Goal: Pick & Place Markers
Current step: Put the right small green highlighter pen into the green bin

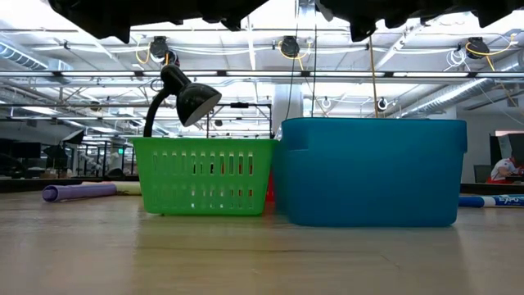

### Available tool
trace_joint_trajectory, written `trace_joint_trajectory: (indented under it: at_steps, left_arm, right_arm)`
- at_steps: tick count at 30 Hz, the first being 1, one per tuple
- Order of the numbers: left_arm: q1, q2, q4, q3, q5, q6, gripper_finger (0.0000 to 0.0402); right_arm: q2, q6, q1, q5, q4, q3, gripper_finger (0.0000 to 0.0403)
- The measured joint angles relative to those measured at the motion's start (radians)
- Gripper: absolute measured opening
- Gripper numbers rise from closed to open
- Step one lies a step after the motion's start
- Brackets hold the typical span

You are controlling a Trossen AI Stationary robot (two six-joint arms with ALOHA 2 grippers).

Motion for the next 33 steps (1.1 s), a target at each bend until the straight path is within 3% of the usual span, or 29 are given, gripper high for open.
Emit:
trace_joint_trajectory:
  at_steps: [4, 15, 24, 33]
  left_arm:
    - [0.004, 0.000, 0.001, 0.000, -0.026, -0.086, 0.0130]
    - [0.005, 0.061, 0.002, 0.052, -0.022, -0.102, 0.0237]
    - [0.005, 0.191, 0.001, 0.213, -0.012, -0.051, 0.0244]
    - [0.005, 0.171, -0.055, 0.209, -0.029, -0.015, 0.0243]
  right_arm:
    - [0.000, 0.000, 0.000, 0.000, 0.000, 0.000, 0.0020]
    - [0.000, -0.004, 0.000, 0.000, 0.004, 0.000, 0.0020]
    - [0.000, -0.004, 0.000, -0.001, -0.007, 0.000, 0.0020]
    - [0.000, -0.009, 0.013, -0.002, -0.018, 0.000, 0.0020]
